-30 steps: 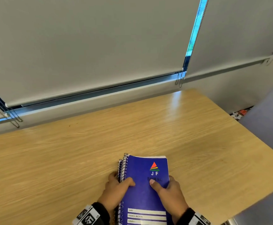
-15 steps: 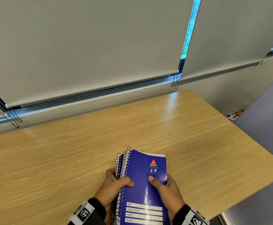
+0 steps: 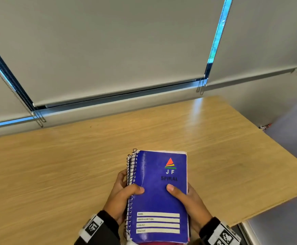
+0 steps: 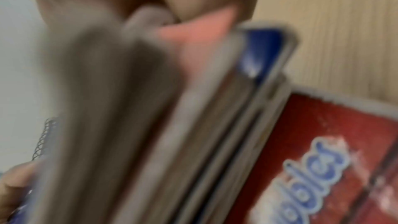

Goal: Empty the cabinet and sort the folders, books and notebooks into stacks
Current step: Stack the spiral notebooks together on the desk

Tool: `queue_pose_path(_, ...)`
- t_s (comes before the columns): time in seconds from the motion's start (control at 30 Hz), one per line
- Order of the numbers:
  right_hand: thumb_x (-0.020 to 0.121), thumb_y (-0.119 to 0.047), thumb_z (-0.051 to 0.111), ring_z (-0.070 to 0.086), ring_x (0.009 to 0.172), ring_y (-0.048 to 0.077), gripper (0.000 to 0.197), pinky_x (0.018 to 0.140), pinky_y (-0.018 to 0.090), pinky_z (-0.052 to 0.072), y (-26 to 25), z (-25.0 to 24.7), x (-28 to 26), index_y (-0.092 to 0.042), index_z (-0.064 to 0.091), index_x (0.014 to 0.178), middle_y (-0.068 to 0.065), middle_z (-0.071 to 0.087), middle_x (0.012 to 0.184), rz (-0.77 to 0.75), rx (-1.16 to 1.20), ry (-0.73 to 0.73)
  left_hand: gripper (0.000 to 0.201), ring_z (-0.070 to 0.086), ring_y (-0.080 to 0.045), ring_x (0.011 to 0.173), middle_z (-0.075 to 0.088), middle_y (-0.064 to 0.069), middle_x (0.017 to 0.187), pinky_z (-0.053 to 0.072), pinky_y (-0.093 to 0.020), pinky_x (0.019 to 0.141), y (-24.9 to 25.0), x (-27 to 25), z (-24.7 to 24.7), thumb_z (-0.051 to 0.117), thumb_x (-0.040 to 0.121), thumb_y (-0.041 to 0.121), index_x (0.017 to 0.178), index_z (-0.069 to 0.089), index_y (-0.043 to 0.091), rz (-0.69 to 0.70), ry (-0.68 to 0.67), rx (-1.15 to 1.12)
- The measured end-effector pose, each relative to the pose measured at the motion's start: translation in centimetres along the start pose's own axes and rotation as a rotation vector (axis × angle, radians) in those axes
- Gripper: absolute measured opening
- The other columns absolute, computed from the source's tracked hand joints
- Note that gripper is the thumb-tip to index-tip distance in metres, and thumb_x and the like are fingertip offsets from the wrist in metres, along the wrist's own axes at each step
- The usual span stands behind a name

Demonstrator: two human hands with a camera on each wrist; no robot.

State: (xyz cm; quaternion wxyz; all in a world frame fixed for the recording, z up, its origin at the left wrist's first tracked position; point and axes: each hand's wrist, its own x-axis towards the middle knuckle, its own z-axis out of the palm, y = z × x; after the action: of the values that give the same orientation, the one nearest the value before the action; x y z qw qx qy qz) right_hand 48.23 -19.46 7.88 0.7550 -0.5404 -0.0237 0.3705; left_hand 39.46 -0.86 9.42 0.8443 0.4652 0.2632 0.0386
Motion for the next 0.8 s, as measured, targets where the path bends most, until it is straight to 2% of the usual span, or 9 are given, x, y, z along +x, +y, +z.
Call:
queue_pose_path(0.1,0.053,-0.033,0.088,0.069,0.095,0.039,0.08,0.077,0.045,0.058,-0.4,2.3,-2.3,-0.009,0.054,0.121,0.016,0.071,0.109,-0.072,-0.144,-0.065,0.087,0.066,-0.043,0.08,0.067,-0.025,0.11,0.057,-0.045,0.063,0.6,-2.0,-1.4,0.079,0.04,0.01,0.121,0.048,0.014,0.049,-0.019,-0.054)
queue_pose_path(0.23,0.047,-0.037,0.094,0.068,0.098,0.04,0.091,0.084,0.053,0.056,-0.1,5.4,-5.3,-0.011,0.052,0.124,0.015,0.07,0.112,-0.175,-0.186,-0.039,0.081,0.066,-0.038,0.072,0.069,-0.022,0.102,0.057,-0.041,0.058,1.8,-5.3,-3.1,0.076,0.039,0.012,0.116,0.049,0.01,0.134,-0.063,-0.095)
queue_pose_path(0.33,0.057,-0.029,0.089,0.068,0.101,0.037,0.082,0.086,0.054,0.055,0.2,7.6,-7.8,-0.016,0.048,0.127,0.012,0.069,0.117,-0.201,-0.267,-0.093,0.077,0.067,-0.037,0.075,0.068,-0.021,0.105,0.057,-0.041,0.059,3.3,-8.0,-4.6,0.075,0.041,0.013,0.114,0.05,0.012,0.182,-0.103,-0.102)
queue_pose_path(0.43,0.064,-0.023,0.082,0.068,0.102,0.033,0.075,0.083,0.047,0.057,0.3,9.9,-10.2,-0.019,0.046,0.129,0.009,0.068,0.119,-0.201,-0.324,-0.165,0.08,0.067,-0.037,0.078,0.066,-0.023,0.111,0.058,-0.043,0.063,5.2,-10.5,-5.8,0.075,0.045,0.012,0.121,0.049,0.009,0.245,-0.122,-0.12)
queue_pose_path(0.53,0.062,-0.025,0.081,0.069,0.099,0.032,0.073,0.076,0.038,0.058,0.3,12.3,-12.5,-0.015,0.048,0.127,0.01,0.069,0.116,-0.286,-0.315,-0.135,0.085,0.068,-0.034,0.079,0.067,-0.019,0.111,0.059,-0.041,0.064,7.2,-13.2,-6.0,0.074,0.048,0.014,0.127,0.044,0.006,0.321,-0.151,-0.118)
queue_pose_path(0.67,0.062,-0.02,0.078,0.07,0.096,0.034,0.073,0.071,0.035,0.058,0.9,13.4,-14.9,-0.01,0.047,0.128,0.014,0.068,0.114,-0.416,-0.213,-0.118,0.081,0.071,-0.029,0.085,0.069,-0.009,0.111,0.059,-0.034,0.063,9.3,-17.1,-5.5,0.079,0.054,0.021,0.127,0.046,0.015,0.446,-0.272,0.048)
queue_pose_path(0.73,0.065,-0.013,0.077,0.07,0.094,0.034,0.072,0.07,0.034,0.058,1.2,13.5,-16.2,-0.006,0.045,0.13,0.016,0.068,0.113,-0.462,-0.207,-0.109,0.09,0.072,-0.027,0.091,0.069,-0.005,0.114,0.059,-0.031,0.066,9.5,-18.9,-5.9,0.09,0.05,0.031,0.127,0.045,0.021,0.441,-0.361,0.159)
queue_pose_path(0.8,0.068,-0.003,0.073,0.071,0.092,0.03,0.068,0.069,0.031,0.058,0.9,13.1,-17.2,-0.003,0.044,0.129,0.013,0.069,0.11,-0.5,-0.22,-0.097,0.1,0.071,-0.026,0.098,0.069,-0.002,0.115,0.058,-0.028,0.07,8.7,-20.5,-6.1,0.092,0.048,0.044,0.131,0.04,0.022,0.401,-0.391,0.269)
